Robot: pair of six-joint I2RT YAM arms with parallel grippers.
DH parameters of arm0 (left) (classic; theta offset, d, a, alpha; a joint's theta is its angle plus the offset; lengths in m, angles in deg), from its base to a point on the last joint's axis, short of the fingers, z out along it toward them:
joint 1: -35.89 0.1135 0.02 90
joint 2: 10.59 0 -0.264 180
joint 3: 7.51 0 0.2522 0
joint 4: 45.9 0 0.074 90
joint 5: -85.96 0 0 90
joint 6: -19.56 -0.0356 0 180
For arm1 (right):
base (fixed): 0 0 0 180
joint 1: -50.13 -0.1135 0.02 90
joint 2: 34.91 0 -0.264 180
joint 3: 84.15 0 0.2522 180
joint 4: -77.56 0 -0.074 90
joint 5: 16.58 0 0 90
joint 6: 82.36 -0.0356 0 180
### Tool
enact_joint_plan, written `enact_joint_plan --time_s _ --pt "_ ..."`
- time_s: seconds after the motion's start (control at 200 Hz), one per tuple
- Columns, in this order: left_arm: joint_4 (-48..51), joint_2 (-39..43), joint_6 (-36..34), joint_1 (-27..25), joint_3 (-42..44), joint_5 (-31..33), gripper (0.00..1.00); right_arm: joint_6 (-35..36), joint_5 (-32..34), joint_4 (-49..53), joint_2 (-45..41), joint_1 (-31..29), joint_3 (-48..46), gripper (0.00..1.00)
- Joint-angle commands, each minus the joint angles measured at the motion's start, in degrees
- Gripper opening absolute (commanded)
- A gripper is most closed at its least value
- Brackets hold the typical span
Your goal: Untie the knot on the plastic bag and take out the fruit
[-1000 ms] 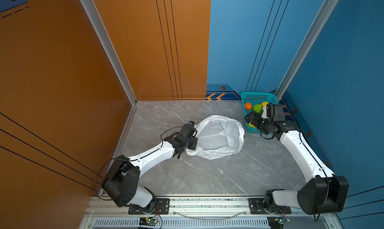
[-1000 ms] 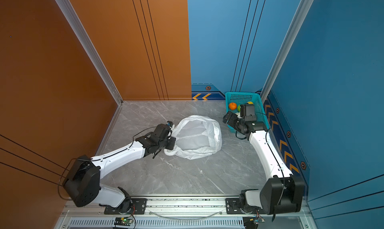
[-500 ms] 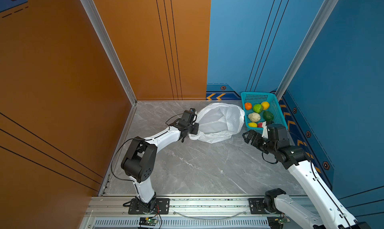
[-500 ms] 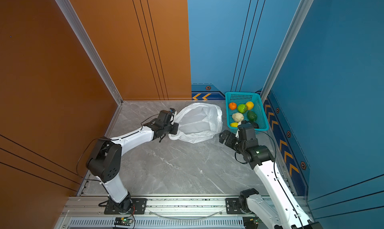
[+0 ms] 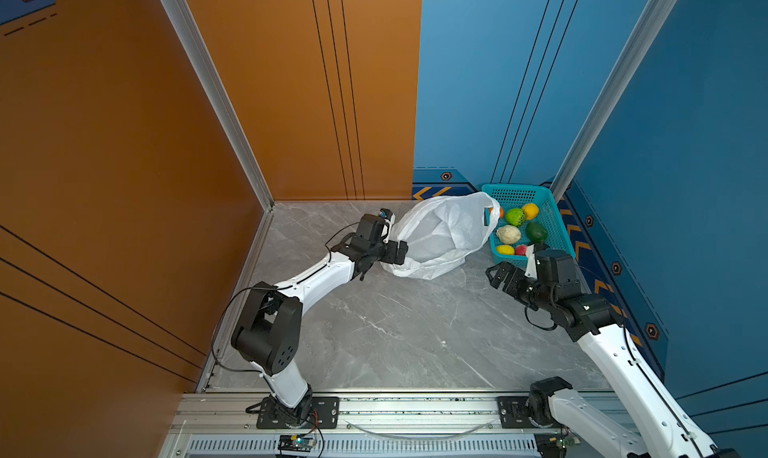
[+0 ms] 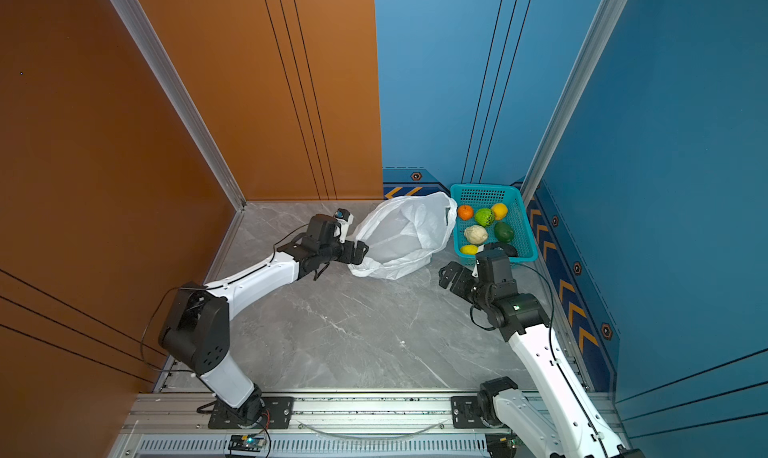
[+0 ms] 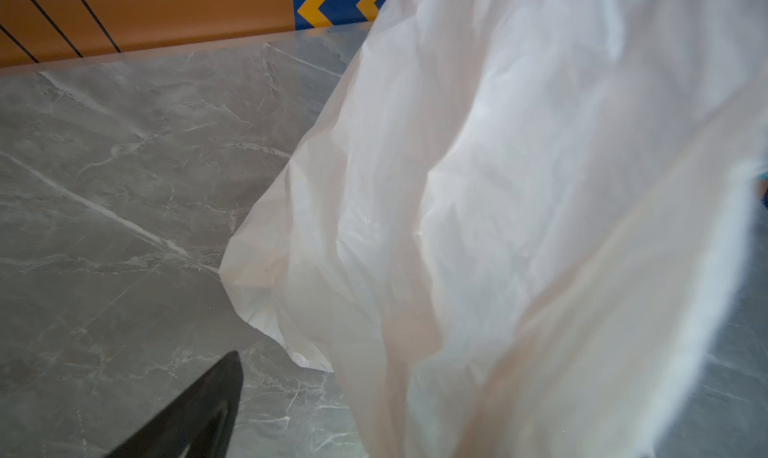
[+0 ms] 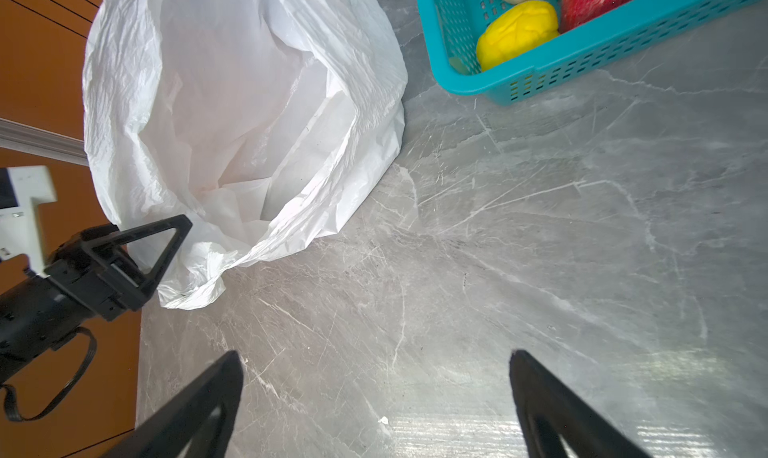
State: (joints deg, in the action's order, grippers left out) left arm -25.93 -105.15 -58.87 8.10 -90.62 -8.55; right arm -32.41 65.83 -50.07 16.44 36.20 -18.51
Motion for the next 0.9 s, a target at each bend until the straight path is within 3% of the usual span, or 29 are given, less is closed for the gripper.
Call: enact_joint_plan --time_s 0.0,0.11,0.235,0.401,0.636,0.711,0.896 --pt "-2.1 4.2 -0.3 0.0 1.6 -4.0 0.98 0.7 2.0 1.8 -0.4 -0.2 -0.4 1.00" --pt "-2.5 8.2 -0.2 -0.5 4.0 -5.6 0.98 2.1 2.6 2.1 -0.5 0.1 -0.1 1.00" --pt "-4.7 16.2 -0.9 -1.5 9.8 -2.9 0.98 5.5 4.4 2.2 -0.8 0.6 -0.1 1.00" --pt "-6.5 27.8 -3.4 -1.8 22.1 6.6 0.98 13.7 8.6 1.2 0.4 1.8 0.8 1.00" --pt "-2.8 38.5 -4.9 -0.6 32.8 20.6 0.98 23.5 16.3 -5.4 4.9 2.7 0.9 1.00" --pt "-4.0 40.6 -5.4 -0.4 36.0 26.1 0.98 26.7 17.8 -10.1 6.2 3.1 -0.6 1.00" --pt "-9.6 41.9 -10.1 1.8 40.2 32.8 0.98 32.7 19.0 -25.7 10.2 5.5 -7.8 1.00"
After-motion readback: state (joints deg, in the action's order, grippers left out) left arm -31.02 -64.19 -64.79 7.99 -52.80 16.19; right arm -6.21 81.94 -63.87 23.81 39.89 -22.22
